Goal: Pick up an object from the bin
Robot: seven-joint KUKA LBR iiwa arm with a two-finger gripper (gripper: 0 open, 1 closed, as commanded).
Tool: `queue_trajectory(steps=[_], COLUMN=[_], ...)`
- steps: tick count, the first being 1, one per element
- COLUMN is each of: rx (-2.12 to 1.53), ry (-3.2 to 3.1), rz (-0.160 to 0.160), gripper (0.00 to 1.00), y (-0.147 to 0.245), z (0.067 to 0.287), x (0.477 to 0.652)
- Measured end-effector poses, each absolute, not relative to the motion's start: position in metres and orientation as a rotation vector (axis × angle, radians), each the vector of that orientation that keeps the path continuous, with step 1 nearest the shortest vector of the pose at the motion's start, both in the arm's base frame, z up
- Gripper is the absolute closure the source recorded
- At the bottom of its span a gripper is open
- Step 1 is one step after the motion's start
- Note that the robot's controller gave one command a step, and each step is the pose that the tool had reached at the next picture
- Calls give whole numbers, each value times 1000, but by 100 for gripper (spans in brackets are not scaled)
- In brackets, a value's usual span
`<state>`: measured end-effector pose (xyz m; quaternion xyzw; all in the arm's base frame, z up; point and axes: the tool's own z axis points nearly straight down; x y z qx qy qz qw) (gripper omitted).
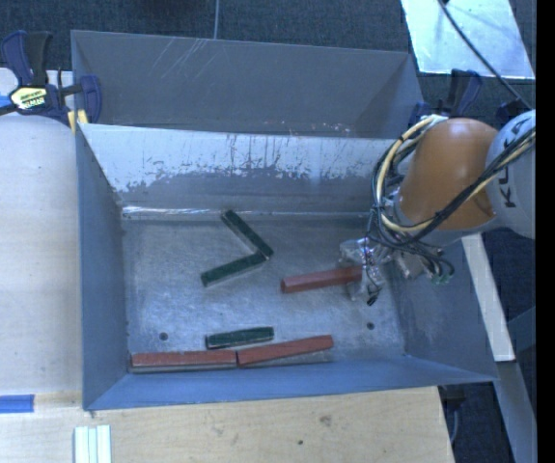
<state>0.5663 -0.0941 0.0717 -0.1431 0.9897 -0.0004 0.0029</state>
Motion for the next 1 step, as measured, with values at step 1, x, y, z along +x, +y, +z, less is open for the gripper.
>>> queue_trajectory(steps=[1], rx=[-455], ry=[3096], rz=[-8], gripper=[100], y=[-112], z=[234], x=[571])
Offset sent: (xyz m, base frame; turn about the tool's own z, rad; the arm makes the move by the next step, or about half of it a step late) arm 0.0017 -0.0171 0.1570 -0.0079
